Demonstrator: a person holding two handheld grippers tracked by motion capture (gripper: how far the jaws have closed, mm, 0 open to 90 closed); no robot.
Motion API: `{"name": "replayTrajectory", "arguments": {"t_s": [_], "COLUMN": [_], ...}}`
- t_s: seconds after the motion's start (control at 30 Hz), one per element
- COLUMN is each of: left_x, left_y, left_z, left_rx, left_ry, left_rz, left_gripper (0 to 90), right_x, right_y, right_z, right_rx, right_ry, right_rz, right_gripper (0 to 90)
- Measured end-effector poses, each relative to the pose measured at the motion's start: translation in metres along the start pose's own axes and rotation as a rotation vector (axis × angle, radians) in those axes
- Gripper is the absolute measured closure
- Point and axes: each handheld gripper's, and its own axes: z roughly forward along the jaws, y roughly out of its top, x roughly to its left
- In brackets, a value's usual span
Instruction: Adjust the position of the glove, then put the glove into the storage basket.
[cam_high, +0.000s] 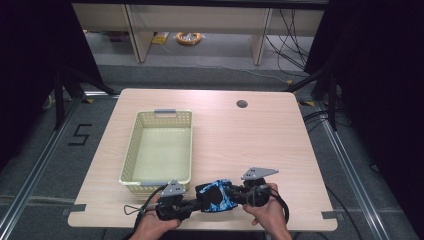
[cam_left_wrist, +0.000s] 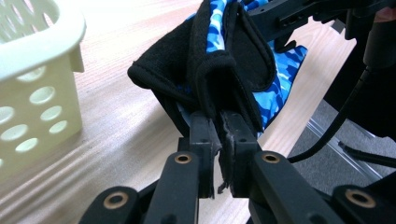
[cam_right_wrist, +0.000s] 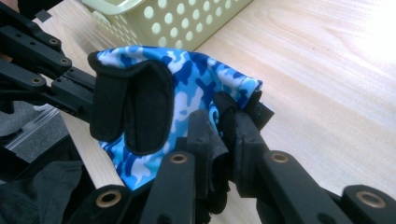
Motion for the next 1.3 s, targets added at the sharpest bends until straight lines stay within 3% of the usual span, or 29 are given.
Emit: {"name": "replayTrajectory", "arguments": {"t_s": [0.03, 0.07, 0.27, 0.37, 0.47, 0.5, 0.6, 0.63, 0.7, 0.83, 0.87, 1.07, 1.17, 1.3], "left_x": [0.0, -0.001, -0.002, -0.003, -0.004, -0.005, -0.006, -0.006, -0.007, -0.006, -0.005, 0.0, 0.001, 0.007], "left_y": [-0.001, -0.001, 0.0, 0.002, 0.005, 0.008, 0.014, 0.016, 0.02, 0.027, 0.029, 0.039, 0.044, 0.05], "left_z": [0.0, -0.001, -0.006, -0.011, -0.017, -0.02, -0.028, -0.029, -0.033, -0.04, -0.041, -0.051, -0.058, -0.066], "left_rx": [-0.001, -0.001, -0.016, -0.025, -0.016, -0.021, -0.023, -0.029, -0.027, -0.03, -0.043, -0.06, -0.064, -0.075], "left_ry": [0.0, -0.002, -0.007, -0.002, -0.008, 0.002, -0.009, -0.014, -0.009, -0.001, 0.002, 0.018, 0.022, 0.027], "left_rz": [0.002, -0.001, 0.01, 0.017, 0.026, 0.034, 0.044, 0.045, 0.06, 0.069, 0.068, 0.074, 0.077, 0.086], "left_gripper": [83.4, 83.4, 83.5, 83.4, 83.3, 83.3, 83.2, 83.1, 83.0, 82.8, 82.8, 82.8, 82.7, 82.8], "right_x": [0.002, 0.002, 0.009, 0.015, 0.02, 0.022, 0.027, 0.028, 0.034, 0.035, 0.038, 0.038, 0.042, 0.043], "right_y": [-0.001, -0.002, 0.0, 0.003, 0.006, 0.007, 0.012, 0.014, 0.017, 0.027, 0.03, 0.046, 0.053, 0.063], "right_z": [0.0, -0.002, -0.005, -0.01, -0.012, -0.014, -0.019, -0.022, -0.026, -0.028, -0.029, -0.031, -0.03, -0.029], "right_rx": [-0.013, -0.005, -0.023, -0.019, -0.027, -0.031, -0.05, -0.056, -0.059, -0.087, -0.078, -0.098, -0.099, -0.11], "right_ry": [0.001, -0.007, 0.006, -0.01, -0.002, -0.02, -0.015, -0.009, -0.007, -0.013, -0.017, -0.031, -0.02, -0.021], "right_rz": [0.017, -0.003, -0.006, -0.008, -0.02, -0.03, -0.018, -0.03, -0.002, -0.052, -0.027, -0.078, -0.058, -0.077], "right_gripper": [80.3, 80.3, 80.3, 80.3, 80.2, 80.2, 80.2, 80.2, 80.2, 80.1, 80.1, 80.1, 80.1, 80.0]}}
